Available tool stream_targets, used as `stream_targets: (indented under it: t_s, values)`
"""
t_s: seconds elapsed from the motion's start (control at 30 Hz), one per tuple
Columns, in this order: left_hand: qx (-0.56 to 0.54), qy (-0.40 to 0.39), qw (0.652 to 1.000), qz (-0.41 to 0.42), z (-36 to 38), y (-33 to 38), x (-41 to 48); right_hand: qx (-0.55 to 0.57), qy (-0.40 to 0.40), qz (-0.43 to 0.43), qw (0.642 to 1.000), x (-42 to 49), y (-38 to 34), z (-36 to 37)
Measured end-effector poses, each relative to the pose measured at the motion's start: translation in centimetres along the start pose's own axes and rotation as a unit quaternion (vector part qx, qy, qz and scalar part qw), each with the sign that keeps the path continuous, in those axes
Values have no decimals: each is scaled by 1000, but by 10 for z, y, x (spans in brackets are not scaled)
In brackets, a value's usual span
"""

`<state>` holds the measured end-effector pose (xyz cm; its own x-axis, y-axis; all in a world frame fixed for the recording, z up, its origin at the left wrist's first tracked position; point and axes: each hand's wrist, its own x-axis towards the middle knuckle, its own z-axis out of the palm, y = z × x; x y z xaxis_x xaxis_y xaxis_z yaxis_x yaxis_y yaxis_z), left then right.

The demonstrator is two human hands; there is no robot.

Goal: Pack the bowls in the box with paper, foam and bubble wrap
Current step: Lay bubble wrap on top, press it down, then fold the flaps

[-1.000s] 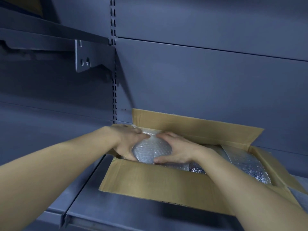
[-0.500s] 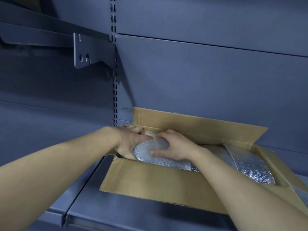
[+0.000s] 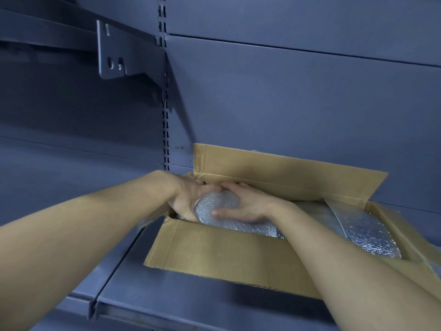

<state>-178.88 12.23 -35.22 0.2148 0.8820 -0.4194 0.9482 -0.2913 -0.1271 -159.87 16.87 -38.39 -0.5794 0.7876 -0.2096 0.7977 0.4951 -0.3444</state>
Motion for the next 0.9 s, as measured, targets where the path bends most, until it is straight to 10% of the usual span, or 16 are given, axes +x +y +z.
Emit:
stream_targets:
  t_s: [0.6, 0.9]
  values:
    - [-49, 11, 998, 48, 0, -8, -16, -137, -48, -23, 989, -49, 25, -7]
    - [98, 15, 995, -25, 17, 2, -1, -157, -21, -29, 987, -49, 21, -3]
